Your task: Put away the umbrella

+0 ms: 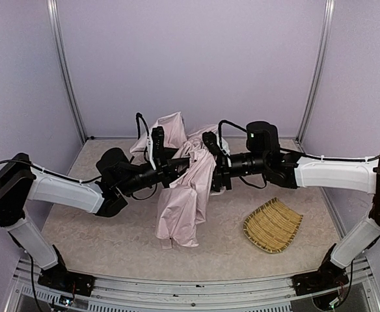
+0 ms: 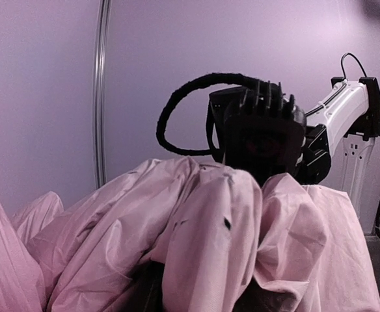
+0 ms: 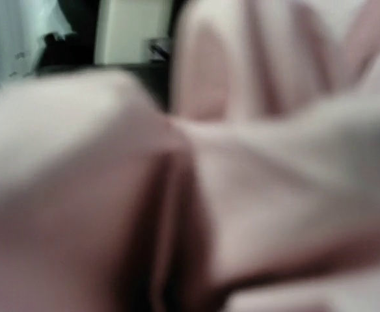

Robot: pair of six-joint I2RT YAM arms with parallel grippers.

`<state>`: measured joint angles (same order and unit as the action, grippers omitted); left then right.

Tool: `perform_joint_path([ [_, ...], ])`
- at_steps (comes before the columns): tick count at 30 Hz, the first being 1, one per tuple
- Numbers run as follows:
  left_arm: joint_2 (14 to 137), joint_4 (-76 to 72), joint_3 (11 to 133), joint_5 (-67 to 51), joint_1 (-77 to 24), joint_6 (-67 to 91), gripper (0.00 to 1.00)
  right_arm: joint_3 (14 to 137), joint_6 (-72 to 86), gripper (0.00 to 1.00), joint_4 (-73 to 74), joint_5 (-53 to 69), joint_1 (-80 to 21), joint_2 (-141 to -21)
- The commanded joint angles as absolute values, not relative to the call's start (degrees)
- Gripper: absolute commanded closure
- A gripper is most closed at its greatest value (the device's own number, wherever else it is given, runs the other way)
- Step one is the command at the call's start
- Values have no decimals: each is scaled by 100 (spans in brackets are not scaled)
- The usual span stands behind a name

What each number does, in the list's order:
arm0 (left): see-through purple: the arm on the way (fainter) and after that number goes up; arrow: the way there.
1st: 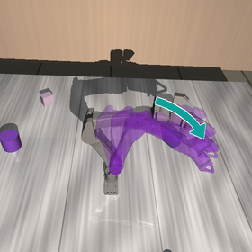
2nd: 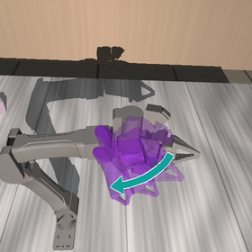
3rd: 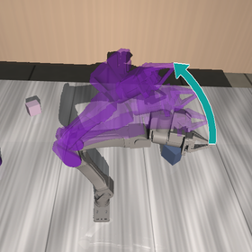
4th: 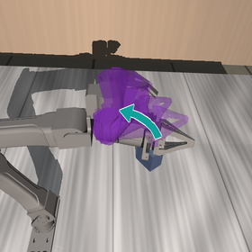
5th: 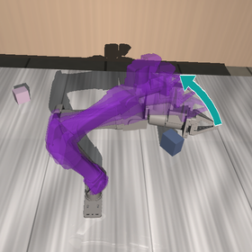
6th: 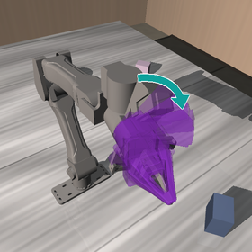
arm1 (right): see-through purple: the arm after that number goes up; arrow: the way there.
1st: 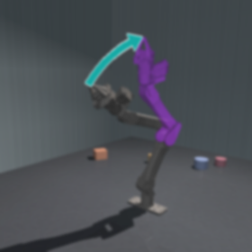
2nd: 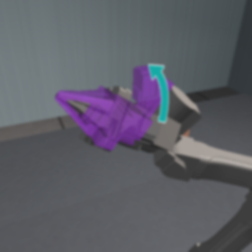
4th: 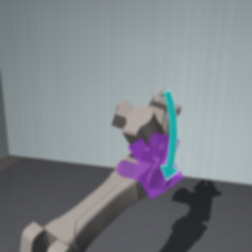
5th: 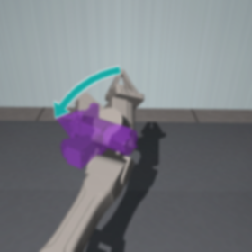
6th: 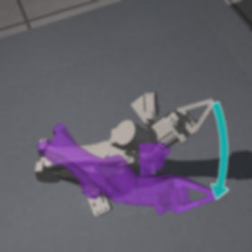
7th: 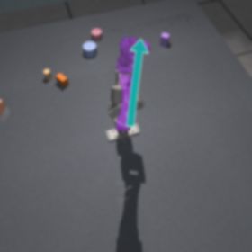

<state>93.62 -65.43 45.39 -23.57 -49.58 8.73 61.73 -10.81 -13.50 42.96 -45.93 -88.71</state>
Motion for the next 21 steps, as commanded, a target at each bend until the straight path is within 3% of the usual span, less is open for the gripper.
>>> perform_joint_path([
  [1,9387,-5389,4552,-2655,-5264,878,68,6021,-1086,49,-2375,3670,-4763,-8578],
  [7,8952,-4173,4140,-1385,-5168,312,59,5700,-1023,64,-1990,3382,-4533,-8401],
  [9,8829,-4024,4007,-1289,-5160,194,49,5558,-1067,69,-1970,3388,-4491,-8372],
  [11,8645,-3796,3938,-1268,-5159,82,32,5446,-1124,76,-1962,3450,-4416,-8360],
  [16,7751,-3199,3758,-1051,-5122,-480,4,5206,-1242,84,-1928,3767,-4200,-8343],
  [21,6378,-2586,3567,-1287,-4967,-1050,1,5162,-1417,84,-1678,4149,-4046,-8292],
])
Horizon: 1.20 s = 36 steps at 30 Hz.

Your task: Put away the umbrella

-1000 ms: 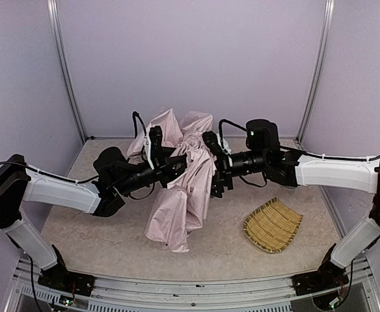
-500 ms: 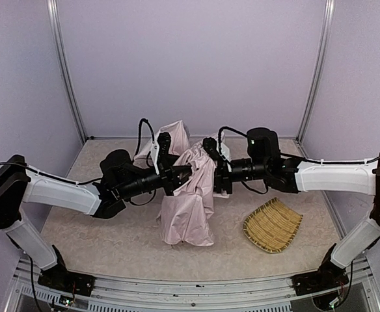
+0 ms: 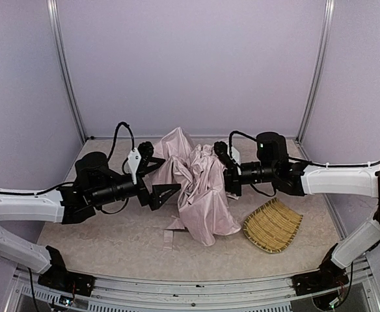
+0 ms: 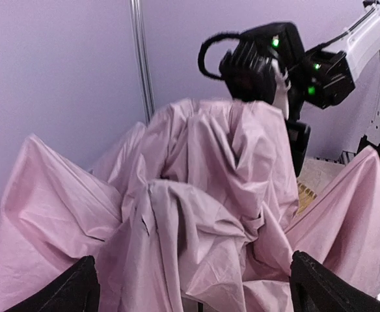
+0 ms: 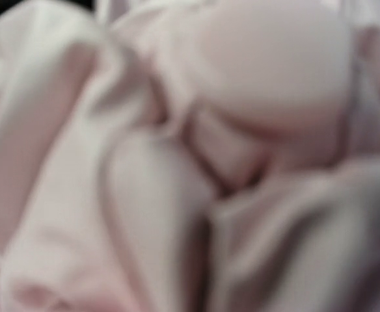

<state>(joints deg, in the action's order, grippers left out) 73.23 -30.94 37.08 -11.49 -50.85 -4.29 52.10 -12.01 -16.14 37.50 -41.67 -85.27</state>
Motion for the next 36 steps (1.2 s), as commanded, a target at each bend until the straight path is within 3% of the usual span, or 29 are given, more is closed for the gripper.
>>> perform_joint_path([
  [1,6105,-2586,3434,-1503,-4871,-1124,1,5169,-1444,84,-1639,4209,-4031,-8276],
  [7,5441,-3719,2837,-2388,-3652,-656,1,5392,-1616,83,-1357,4680,-4008,-8323],
  [13,7240,-3471,4172,-2850,-2398,11,5,5724,-1768,80,-932,5095,-4008,-8430],
  [17,8342,-3185,5119,-4208,-2583,-181,8,5849,-1809,80,-756,5057,-4008,-8495],
  [22,8947,-2318,5593,-4280,-3134,-963,9,5917,-1759,80,-730,4975,-4008,-8572],
  [29,8847,-3586,4660,-4431,-2968,-5,12,5841,-1769,81,-822,4763,-4008,-8604],
  [34,8861,-3654,4423,-3533,-3076,253,14,6049,-1469,85,-965,4238,-4009,-8832],
  [36,8660,-3895,4192,-2909,-3028,474,16,6129,-1450,82,-907,4132,-4010,-8905],
])
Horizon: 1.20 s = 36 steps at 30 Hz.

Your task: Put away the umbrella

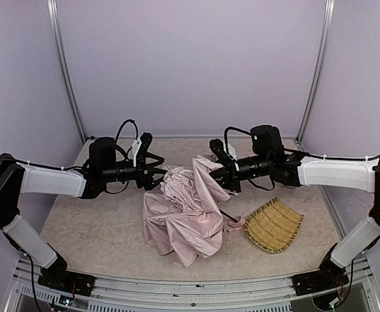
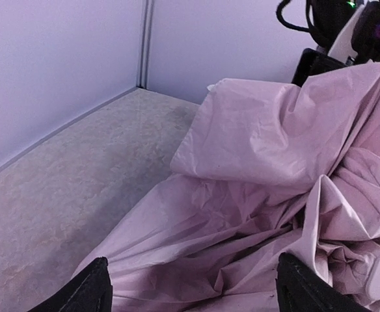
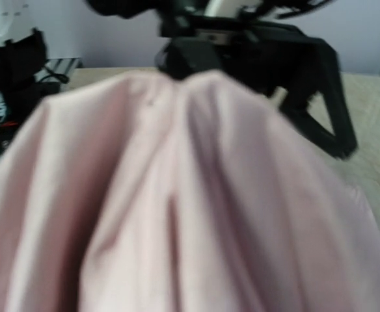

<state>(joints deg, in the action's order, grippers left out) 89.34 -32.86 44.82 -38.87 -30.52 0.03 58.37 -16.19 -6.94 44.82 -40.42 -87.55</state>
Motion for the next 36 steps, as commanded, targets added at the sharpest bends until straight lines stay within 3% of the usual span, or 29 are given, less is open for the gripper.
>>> perform_joint_path([
  [1,8497,-3948,4087,-2677,-3019,520,16,6159,-1446,79,-863,4033,-4008,-8941],
  [9,6890,-3690,3195,-1406,-3236,169,5,6670,-1442,70,-595,3816,-4258,-9726],
  [11,6754,-3316,3171,-1237,-3232,114,4,7008,-1619,58,-306,3587,-4443,-10072],
  [17,7034,-3160,2852,-1049,-3165,452,4,8566,-1678,1,927,2750,-4682,-11247],
  [18,7069,-3210,2811,-1053,-3160,513,4,8831,-1683,0,1195,2689,-4699,-11422],
  [22,7196,-3209,2820,-1081,-3209,620,5,9108,-1765,0,1633,2531,-4737,-11292],
  [28,7208,-3114,2791,-880,-3243,551,5,8412,-1476,1,1746,1865,-4737,-10265],
  [31,7207,-2970,2798,-784,-3254,481,5,7739,-1140,12,1863,1422,-4734,-9802],
  [36,7101,-2879,2753,-681,-3260,432,4,6679,-595,45,1780,1003,-4794,-9299],
])
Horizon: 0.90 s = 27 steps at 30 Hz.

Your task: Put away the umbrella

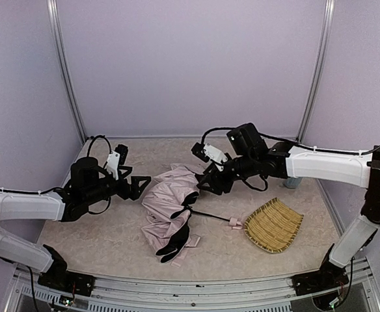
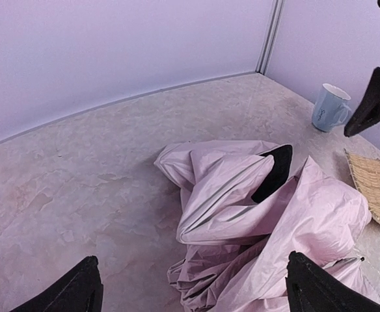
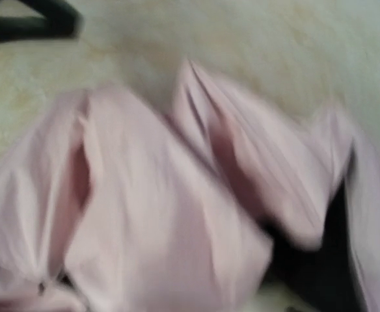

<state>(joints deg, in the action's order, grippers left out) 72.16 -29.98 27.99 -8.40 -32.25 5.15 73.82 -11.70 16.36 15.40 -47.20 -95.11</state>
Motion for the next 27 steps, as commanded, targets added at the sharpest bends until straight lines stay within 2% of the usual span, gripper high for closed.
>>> perform_joint_path([
  [1,7069,-2876,2739,-661,-3255,426,5,6542,-574,47,1709,1008,-4838,-9293],
  [6,6992,-2848,2747,-687,-3261,450,4,6631,-721,47,1747,840,-4964,-9984],
  [13,6804,-2736,2681,-707,-3306,432,4,6888,-1043,51,1635,925,-4958,-10814],
  [20,6743,-2680,2709,-669,-3308,382,4,6946,-1118,75,1539,976,-4957,-11176],
  [22,6711,-2677,2715,-656,-3314,376,4,6965,-1141,95,1514,1011,-4965,-11140],
  [23,6680,-2666,2720,-632,-3326,382,4,6974,-1161,100,1486,1012,-4958,-11104],
  [27,6394,-2646,2703,-441,-3386,380,5,7130,-1238,100,1438,1238,-4806,-10862],
])
